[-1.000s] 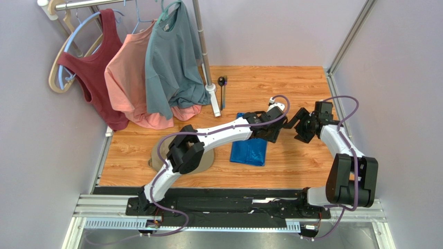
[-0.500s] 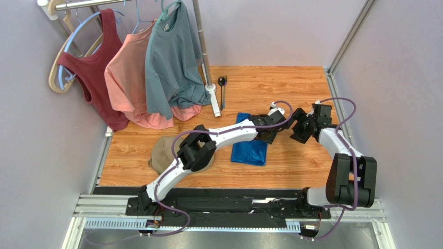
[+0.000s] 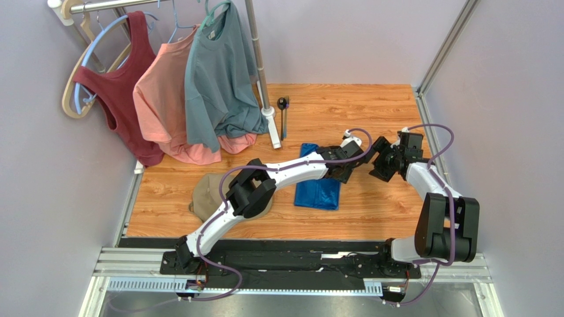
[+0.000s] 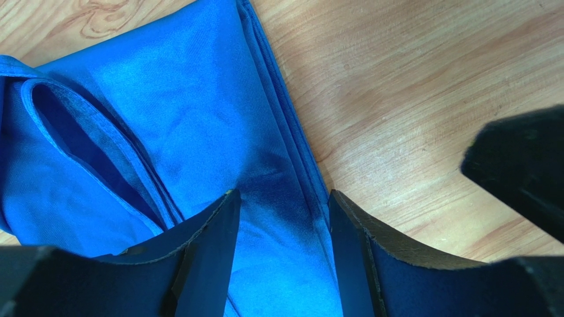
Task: Fold the napkin into a case and place the utensils inside
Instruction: Pick up the 2/3-rectangle-folded napkin at the center of the board.
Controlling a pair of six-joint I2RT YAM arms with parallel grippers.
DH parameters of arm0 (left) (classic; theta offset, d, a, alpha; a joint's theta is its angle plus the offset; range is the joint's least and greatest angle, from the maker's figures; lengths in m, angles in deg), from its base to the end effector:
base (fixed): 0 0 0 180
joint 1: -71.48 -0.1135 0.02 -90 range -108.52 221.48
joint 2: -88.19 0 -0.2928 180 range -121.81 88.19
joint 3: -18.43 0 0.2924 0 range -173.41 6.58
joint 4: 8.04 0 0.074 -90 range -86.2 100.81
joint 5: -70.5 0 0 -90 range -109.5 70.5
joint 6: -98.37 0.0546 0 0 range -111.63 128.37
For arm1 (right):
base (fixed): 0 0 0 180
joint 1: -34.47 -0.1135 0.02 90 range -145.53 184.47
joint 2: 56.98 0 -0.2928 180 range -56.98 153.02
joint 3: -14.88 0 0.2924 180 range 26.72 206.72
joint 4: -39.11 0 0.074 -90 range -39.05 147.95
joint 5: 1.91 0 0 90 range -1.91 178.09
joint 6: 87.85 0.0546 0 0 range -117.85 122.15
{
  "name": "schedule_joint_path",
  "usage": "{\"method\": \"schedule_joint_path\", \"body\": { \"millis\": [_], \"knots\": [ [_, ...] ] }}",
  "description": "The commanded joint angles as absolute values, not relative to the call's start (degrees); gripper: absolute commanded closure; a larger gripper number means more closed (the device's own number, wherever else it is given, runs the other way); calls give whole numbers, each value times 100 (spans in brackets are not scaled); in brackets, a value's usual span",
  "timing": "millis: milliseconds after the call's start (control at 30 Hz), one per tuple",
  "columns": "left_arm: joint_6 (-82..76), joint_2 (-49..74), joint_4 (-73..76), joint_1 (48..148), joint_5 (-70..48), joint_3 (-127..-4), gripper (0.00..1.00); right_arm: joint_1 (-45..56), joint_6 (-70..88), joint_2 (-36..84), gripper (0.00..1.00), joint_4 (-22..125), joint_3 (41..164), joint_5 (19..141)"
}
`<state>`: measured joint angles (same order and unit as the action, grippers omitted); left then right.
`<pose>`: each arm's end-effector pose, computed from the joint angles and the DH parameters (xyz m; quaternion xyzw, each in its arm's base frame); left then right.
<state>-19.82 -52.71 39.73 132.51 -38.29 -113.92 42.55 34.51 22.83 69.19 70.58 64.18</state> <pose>0.3089 -0.5217 0.1501 0.2216 0.9191 -0.0895 0.3132 0.3077 -0.0213 0.1817 0.2620 0.8956 0.2560 0.2526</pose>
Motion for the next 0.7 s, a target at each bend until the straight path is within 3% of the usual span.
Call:
{"method": "schedule_joint_path", "body": {
  "millis": [0,67,367,567,667],
  "knots": [
    [-1914,-5217,3870,13274,-3462,-11128,42,4256,3493,2432,23,6537,7005,6085],
    [-1949,-5261,3879,13274,-3401,-11145,46,4247,3484,2502,23,6519,7031,6031],
    [-2028,-5042,3703,13142,-2952,-10944,85,4247,3554,2941,27,6414,7111,5883],
    [-2327,-4524,3440,12922,-2390,-10338,99,4168,3704,3196,32,5685,7041,5575],
    [-2459,-4304,3202,12843,-2065,-10030,100,4001,3906,3354,33,5236,7049,5513]
  ]
}}
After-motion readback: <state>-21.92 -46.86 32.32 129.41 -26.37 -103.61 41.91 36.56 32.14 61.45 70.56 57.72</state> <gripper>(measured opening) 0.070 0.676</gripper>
